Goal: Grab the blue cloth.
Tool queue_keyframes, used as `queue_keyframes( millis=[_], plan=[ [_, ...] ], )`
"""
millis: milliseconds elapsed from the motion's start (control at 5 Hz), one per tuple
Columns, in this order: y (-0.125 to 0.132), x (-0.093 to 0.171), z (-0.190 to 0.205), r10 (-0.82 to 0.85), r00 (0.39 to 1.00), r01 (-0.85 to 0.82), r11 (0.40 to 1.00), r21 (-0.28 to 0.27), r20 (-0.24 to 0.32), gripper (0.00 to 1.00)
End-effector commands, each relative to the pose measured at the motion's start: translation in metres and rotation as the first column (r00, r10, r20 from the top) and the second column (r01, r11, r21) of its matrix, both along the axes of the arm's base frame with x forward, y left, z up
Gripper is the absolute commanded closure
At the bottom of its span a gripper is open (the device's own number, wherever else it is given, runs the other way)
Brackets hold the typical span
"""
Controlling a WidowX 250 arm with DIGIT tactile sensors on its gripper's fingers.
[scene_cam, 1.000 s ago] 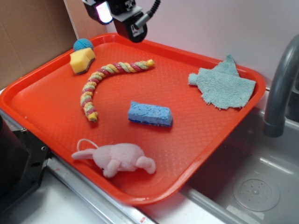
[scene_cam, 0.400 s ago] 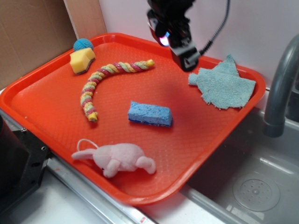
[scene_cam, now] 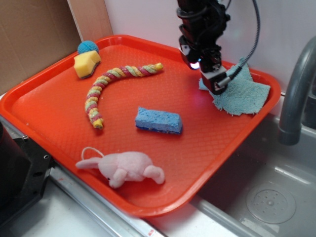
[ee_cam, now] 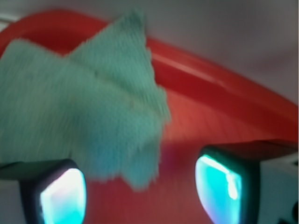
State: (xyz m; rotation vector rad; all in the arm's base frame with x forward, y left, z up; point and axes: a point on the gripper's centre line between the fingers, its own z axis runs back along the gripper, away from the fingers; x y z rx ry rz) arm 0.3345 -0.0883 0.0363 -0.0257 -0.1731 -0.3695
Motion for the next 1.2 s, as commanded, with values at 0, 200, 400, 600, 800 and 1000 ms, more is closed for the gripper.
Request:
queue_keyframes(
  millis=[0, 200, 400, 600, 800, 1000],
  plan=[
    [-0.027, 0.015, 0.011, -0.070, 0.994, 0.074, 0.995, -0.060, 0.082, 0.54],
    [-0.029, 0.007, 0.022, -0.048, 0.994, 0.056, 0.996, -0.076, 0.099, 1.00],
    [-0.030, 0.004, 0.021, -0.044, 0.996, 0.051, 0.995, -0.084, 0.076, 1.00],
    [-0.030, -0.004, 0.031, -0.017, 0.998, 0.021, 0.998, -0.067, 0.062, 1.00],
    [-0.021, -0.024, 0.071, 0.062, 0.996, -0.060, 0.998, -0.036, 0.058, 1.00],
    [0.021, -0.055, 0.121, 0.304, 0.951, -0.305, 0.952, 0.009, 0.055, 1.00]
  ],
)
